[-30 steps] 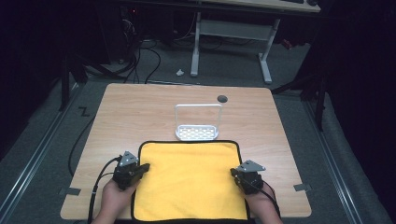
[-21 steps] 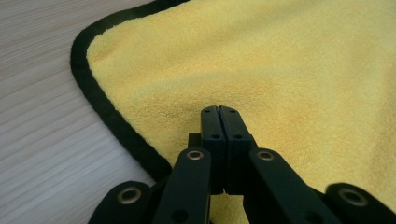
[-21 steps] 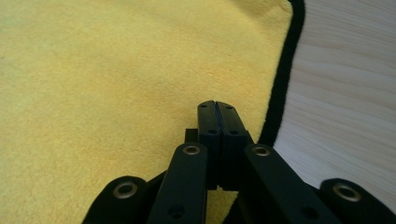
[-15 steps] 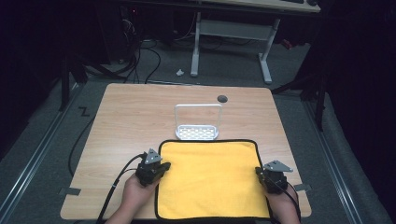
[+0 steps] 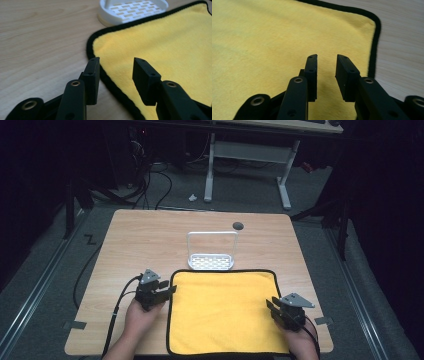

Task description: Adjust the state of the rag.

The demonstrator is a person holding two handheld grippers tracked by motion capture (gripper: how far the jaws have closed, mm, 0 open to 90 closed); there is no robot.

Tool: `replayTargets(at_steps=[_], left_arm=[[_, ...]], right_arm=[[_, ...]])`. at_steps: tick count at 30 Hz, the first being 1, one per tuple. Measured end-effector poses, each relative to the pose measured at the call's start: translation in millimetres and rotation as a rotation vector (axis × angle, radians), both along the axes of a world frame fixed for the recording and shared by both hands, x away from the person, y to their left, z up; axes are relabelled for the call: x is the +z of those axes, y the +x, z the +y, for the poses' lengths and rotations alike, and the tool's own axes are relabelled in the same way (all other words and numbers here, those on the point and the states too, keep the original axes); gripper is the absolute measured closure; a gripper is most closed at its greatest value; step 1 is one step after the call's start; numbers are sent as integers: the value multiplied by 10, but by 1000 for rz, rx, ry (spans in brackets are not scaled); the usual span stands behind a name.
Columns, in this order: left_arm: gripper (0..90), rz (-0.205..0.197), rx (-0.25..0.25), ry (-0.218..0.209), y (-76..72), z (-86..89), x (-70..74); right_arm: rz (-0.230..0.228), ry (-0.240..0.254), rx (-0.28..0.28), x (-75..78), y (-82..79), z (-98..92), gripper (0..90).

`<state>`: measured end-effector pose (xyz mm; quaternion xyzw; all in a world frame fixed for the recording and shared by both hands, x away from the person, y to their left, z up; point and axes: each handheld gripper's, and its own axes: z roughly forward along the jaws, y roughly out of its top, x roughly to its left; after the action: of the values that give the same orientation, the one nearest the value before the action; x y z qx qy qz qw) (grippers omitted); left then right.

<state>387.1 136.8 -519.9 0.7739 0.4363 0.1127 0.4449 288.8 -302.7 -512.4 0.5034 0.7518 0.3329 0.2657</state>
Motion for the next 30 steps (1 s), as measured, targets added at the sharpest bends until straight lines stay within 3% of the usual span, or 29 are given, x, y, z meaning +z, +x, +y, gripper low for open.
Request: replayTargets(at_steps=[1,4,8,12,17,19,24,27,30], left_arm=[[562,16,1,1,37,9,2],[551,-1,3,43,121,-30,19],[477,18,-6,81,286,-130,24],[468,24,16,123,424,-213,-1],[453,56,-12,122,537,-271,-71],[460,51,-30,112,537,-278,-91],[543,-2,-44,177,480,-349,-99],[640,-30,-44,190,437,-392,-113],[757,-43,-45,172,408,-390,-132]], right_arm=[[1,-14,17,-1,-3,44,721],[-1,-28,38,24,-9,158,714],[-12,-10,74,71,-27,279,648],[-24,-20,121,98,-60,433,611],[-14,-27,163,69,-68,587,597],[-6,-27,177,54,-65,622,597],[-1,-25,204,45,-71,700,579],[-12,-19,235,60,-81,792,548],[-22,-13,266,82,-104,923,512]])
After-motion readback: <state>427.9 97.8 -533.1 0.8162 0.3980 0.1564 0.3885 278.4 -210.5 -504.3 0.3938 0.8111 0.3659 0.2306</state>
